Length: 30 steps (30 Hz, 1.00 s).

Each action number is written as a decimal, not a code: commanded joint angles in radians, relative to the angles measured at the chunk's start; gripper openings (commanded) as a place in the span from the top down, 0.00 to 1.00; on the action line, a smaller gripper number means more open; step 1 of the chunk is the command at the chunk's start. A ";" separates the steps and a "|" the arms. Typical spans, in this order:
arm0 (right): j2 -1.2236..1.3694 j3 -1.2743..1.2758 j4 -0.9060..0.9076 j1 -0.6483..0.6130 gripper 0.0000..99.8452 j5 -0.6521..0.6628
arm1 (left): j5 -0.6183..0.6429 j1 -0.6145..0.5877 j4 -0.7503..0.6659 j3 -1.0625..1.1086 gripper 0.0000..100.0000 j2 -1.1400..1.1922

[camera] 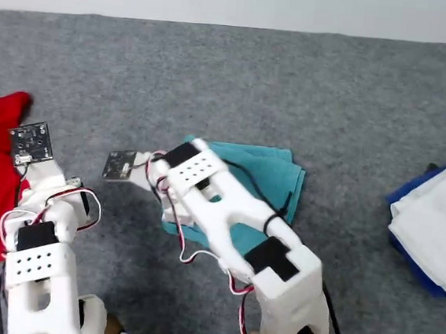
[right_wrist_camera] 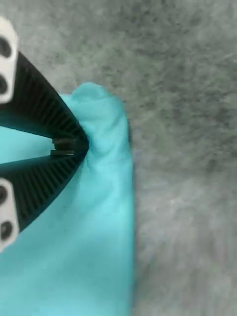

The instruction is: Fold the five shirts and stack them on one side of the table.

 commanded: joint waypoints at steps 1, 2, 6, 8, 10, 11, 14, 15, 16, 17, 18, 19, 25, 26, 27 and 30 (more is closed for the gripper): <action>0.024 -0.017 -0.035 -0.025 0.99 -0.009 | 0.008 -0.003 -0.020 -0.013 1.00 -0.028; 0.028 -0.021 -0.030 -0.028 0.99 -0.009 | 0.008 -0.003 -0.020 -0.013 1.00 -0.028; 0.019 -0.080 -0.005 -0.005 0.99 -0.008 | 0.008 -0.003 -0.021 -0.013 1.00 -0.028; 0.008 -0.150 0.025 0.027 0.99 -0.002 | 0.008 -0.003 -0.021 -0.013 1.00 -0.028; 0.005 -0.230 0.038 0.067 0.99 -0.002 | 0.008 -0.002 -0.021 -0.013 1.00 -0.028; 0.005 -0.270 0.042 0.087 0.99 0.000 | 0.008 -0.002 -0.021 -0.013 1.00 -0.028; 0.028 -0.373 0.025 0.142 0.99 0.000 | 0.008 -0.002 -0.021 -0.013 1.00 -0.028; 0.045 -0.404 0.018 0.154 0.99 0.000 | 0.008 -0.002 -0.021 -0.013 1.00 -0.028; 0.064 -0.430 0.008 0.165 0.99 0.000 | 0.008 0.000 -0.021 -0.013 1.00 -0.028; 0.085 -0.450 -0.005 0.174 0.99 0.000 | 0.008 0.000 -0.021 -0.013 1.00 -0.028; 0.113 -0.468 -0.021 0.180 0.99 0.000 | 0.008 0.000 -0.021 -0.013 1.00 -0.028; 0.142 -0.483 -0.039 0.186 0.99 0.000 | 0.008 0.000 -0.021 -0.013 1.00 -0.028; 0.357 -0.605 -0.143 0.194 0.99 0.000 | 0.005 0.003 -0.021 -0.013 1.00 -0.028; 0.394 -0.634 -0.150 0.193 0.99 0.000 | 0.005 0.003 -0.021 -0.013 1.00 -0.028; 0.427 -0.669 -0.150 0.191 0.99 0.000 | 0.005 0.003 -0.021 -0.013 1.00 -0.028; 0.496 -0.796 -0.133 0.186 0.99 -0.003 | 0.003 0.003 -0.021 -0.013 1.00 -0.028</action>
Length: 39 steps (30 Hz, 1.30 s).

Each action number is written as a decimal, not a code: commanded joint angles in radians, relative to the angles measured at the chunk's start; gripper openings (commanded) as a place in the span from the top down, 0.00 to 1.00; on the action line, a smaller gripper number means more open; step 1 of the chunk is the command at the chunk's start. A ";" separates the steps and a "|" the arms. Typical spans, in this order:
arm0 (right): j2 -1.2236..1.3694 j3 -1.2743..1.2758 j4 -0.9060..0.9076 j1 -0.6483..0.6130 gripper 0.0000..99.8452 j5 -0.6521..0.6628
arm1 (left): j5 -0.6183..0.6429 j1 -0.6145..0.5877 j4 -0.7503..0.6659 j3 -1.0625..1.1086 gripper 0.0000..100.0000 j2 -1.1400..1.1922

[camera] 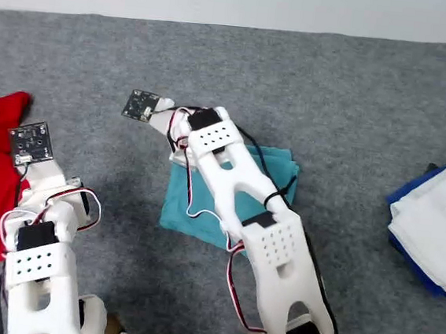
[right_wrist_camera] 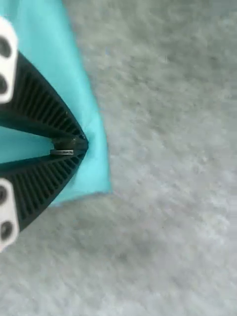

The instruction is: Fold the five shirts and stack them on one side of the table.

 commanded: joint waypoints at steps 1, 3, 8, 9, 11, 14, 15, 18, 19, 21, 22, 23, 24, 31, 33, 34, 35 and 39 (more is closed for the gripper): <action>0.038 -0.189 0.019 -0.001 0.99 -0.003 | 0.003 0.003 -0.023 -0.013 1.00 -0.028; 0.044 -0.278 0.084 -0.008 0.99 0.000 | 0.003 0.003 -0.023 -0.013 1.00 -0.028; 0.038 -0.497 0.288 0.010 0.99 0.000 | 0.003 0.003 -0.023 -0.012 1.00 -0.028; 0.041 -0.542 0.332 0.016 0.99 0.000 | 0.003 0.003 -0.023 -0.012 1.00 -0.028; 0.044 -0.628 0.423 0.030 0.99 0.000 | 0.003 0.003 -0.023 -0.012 1.00 -0.026; 0.041 -0.730 0.579 0.056 0.99 -0.003 | 0.003 0.003 -0.023 -0.012 1.00 -0.026; 0.041 -0.763 0.634 0.068 0.99 -0.005 | 0.003 0.003 -0.023 -0.012 1.00 -0.026; 0.031 -0.799 0.685 0.131 0.99 -0.046 | 0.003 0.003 -0.023 -0.012 1.00 -0.026; 0.019 -0.804 0.684 0.157 0.99 -0.075 | 0.003 0.005 -0.023 -0.012 1.00 -0.026; -0.002 -0.793 0.682 0.194 0.99 -0.104 | 0.003 0.005 -0.023 -0.012 1.00 -0.026; -0.019 -0.772 0.682 0.209 0.99 -0.115 | 0.003 0.005 -0.023 -0.012 1.00 -0.026; -0.036 -0.747 0.684 0.226 0.99 -0.132 | 0.003 0.005 -0.023 -0.012 1.00 -0.026; -0.056 -0.723 0.684 0.240 0.99 -0.153 | 0.003 0.005 -0.023 -0.012 1.00 -0.026; -0.268 -0.399 0.682 0.308 0.99 -0.295 | 0.003 0.012 -0.023 -0.012 1.00 -0.026; -0.317 -0.295 0.680 0.325 0.99 -0.334 | 0.003 0.025 -0.023 -0.010 1.00 -0.026; -0.338 -0.249 0.680 0.335 0.98 -0.353 | 0.003 0.025 -0.023 -0.010 1.00 -0.026; -0.354 -0.207 0.680 0.346 0.97 -0.373 | 0.003 0.025 -0.023 -0.010 1.00 -0.026; -0.369 -0.089 0.680 0.389 0.90 -0.479 | 0.003 0.025 -0.023 -0.010 1.00 -0.026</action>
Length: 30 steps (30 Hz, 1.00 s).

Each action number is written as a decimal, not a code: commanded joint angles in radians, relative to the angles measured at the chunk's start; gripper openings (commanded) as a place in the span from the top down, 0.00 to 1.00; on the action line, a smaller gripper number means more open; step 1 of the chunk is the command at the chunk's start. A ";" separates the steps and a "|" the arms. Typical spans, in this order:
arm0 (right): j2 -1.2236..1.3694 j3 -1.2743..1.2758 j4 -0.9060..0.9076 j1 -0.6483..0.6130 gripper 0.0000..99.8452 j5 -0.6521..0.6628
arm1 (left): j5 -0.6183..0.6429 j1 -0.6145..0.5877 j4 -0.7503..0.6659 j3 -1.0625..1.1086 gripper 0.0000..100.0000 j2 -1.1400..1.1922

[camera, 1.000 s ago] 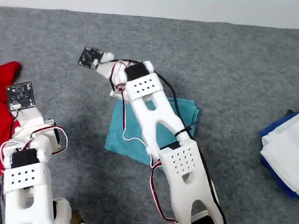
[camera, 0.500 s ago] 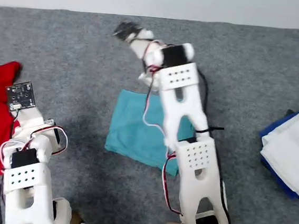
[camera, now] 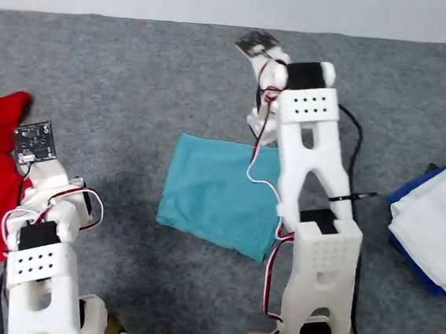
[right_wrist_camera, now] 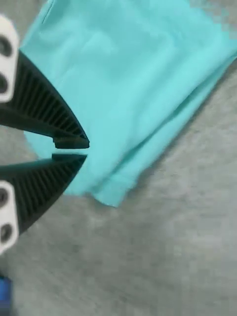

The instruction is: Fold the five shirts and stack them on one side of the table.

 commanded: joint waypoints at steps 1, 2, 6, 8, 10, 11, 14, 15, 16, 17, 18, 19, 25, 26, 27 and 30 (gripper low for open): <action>-0.082 0.057 0.044 0.042 0.89 -0.083 | 0.003 0.006 -0.020 -0.010 1.00 -0.026; -0.081 0.069 0.042 0.045 0.89 -0.091 | 0.003 0.006 -0.020 -0.010 1.00 -0.026; -0.058 0.106 0.022 0.048 0.89 -0.097 | 0.003 0.006 -0.020 -0.010 1.00 -0.026; -0.025 0.103 0.022 0.048 0.89 -0.097 | 0.003 0.006 -0.020 -0.010 1.00 -0.026; 0.004 0.103 0.022 0.050 0.89 -0.098 | 0.003 0.006 -0.020 -0.010 1.00 -0.026; 0.016 0.103 0.022 0.050 0.89 -0.098 | 0.003 0.006 -0.020 -0.010 1.00 -0.026; 0.033 0.103 0.018 0.051 0.89 -0.098 | 0.003 0.006 -0.020 -0.010 1.00 -0.026; 0.031 0.103 0.018 0.056 0.89 -0.098 | 0.003 0.006 -0.020 -0.010 1.00 -0.025; 0.027 0.103 0.018 0.061 0.89 -0.098 | 0.003 0.006 -0.020 -0.010 1.00 -0.025; 0.021 0.103 0.018 0.065 0.89 -0.098 | 0.003 0.006 -0.020 -0.010 1.00 -0.025; 0.015 0.103 0.022 0.071 0.89 -0.094 | 0.003 0.006 -0.020 -0.010 1.00 -0.025; 0.007 0.103 0.025 0.079 0.89 -0.091 | 0.003 0.006 -0.020 -0.010 1.00 -0.025; -0.012 0.103 0.031 0.117 0.89 -0.087 | 0.002 0.008 -0.020 -0.010 1.00 -0.025; -0.008 0.104 0.033 0.120 0.89 -0.087 | 0.002 0.008 -0.020 -0.010 1.00 -0.025; -0.008 0.107 0.033 0.122 0.89 -0.087 | 0.002 0.008 -0.020 -0.010 1.00 -0.025; 0.005 0.107 0.025 0.113 0.89 -0.087 | 0.002 0.008 -0.020 -0.010 1.00 -0.023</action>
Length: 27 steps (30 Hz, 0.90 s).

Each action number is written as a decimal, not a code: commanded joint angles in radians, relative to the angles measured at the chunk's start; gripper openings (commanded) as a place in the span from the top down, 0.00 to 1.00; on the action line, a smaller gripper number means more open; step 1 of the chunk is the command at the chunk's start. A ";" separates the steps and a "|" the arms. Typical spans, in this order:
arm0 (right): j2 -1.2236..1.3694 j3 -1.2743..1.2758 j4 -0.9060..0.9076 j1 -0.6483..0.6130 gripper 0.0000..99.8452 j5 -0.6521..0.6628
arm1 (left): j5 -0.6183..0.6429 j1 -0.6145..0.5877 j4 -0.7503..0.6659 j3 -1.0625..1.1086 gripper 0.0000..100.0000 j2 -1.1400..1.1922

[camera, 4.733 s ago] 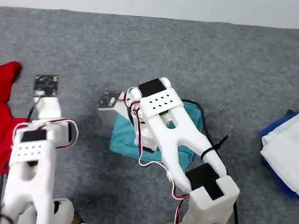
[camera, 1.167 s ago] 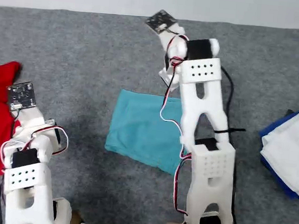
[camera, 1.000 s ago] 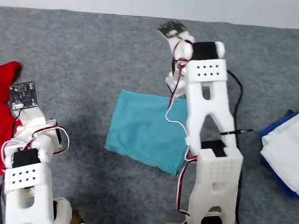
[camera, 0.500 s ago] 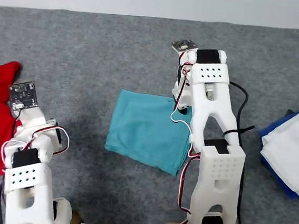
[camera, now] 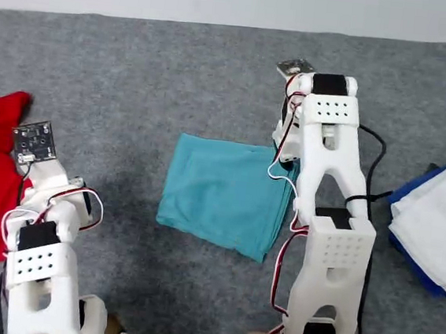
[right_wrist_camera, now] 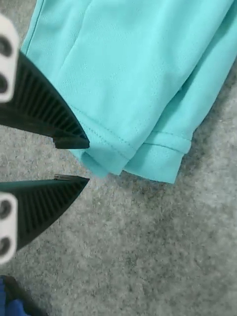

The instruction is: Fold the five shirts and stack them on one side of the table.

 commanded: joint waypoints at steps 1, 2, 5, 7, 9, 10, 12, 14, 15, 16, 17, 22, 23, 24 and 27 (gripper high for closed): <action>-0.035 -0.009 0.024 -0.007 0.89 0.002 | 0.003 0.008 -0.020 -0.010 1.00 -0.023; -0.025 -0.009 0.024 -0.016 0.89 0.002 | 0.003 0.008 -0.020 -0.010 1.00 -0.023; 0.008 -0.009 0.022 -0.030 0.89 -0.005 | 0.003 0.008 -0.020 -0.010 1.00 -0.023; 0.024 -0.011 0.022 -0.045 0.89 -0.006 | 0.003 0.008 -0.020 -0.010 1.00 -0.023; 0.035 -0.011 0.021 -0.058 0.89 -0.008 | 0.003 0.008 -0.020 -0.010 1.00 -0.023; 0.041 -0.011 0.013 -0.062 0.89 -0.008 | 0.003 0.008 -0.020 -0.010 1.00 -0.023; 0.042 -0.011 -0.001 -0.064 0.89 -0.006 | 0.003 0.008 -0.020 -0.010 1.00 -0.023; 0.042 -0.011 -0.013 -0.064 0.89 0.000 | 0.003 0.008 -0.020 -0.010 1.00 -0.023; 0.042 -0.011 -0.015 -0.064 0.89 0.000 | 0.003 0.008 -0.020 -0.010 1.00 -0.023; 0.044 -0.011 -0.015 -0.064 0.89 0.002 | 0.003 0.008 -0.020 -0.010 1.00 -0.023; 0.044 -0.011 -0.015 -0.062 0.89 0.002 | 0.003 0.008 -0.020 -0.010 1.00 -0.023; 0.044 -0.011 -0.031 -0.050 0.97 0.038 | 0.003 0.008 -0.020 -0.010 1.00 -0.021; 0.044 -0.011 -0.038 -0.047 0.99 0.060 | 0.003 0.008 -0.020 -0.010 1.00 -0.021; 0.042 -0.011 -0.039 -0.047 0.99 0.078 | 0.003 0.008 -0.020 -0.010 1.00 -0.021; 0.036 -0.011 -0.044 -0.054 0.99 0.135 | 0.003 0.008 -0.032 -0.007 1.00 -0.021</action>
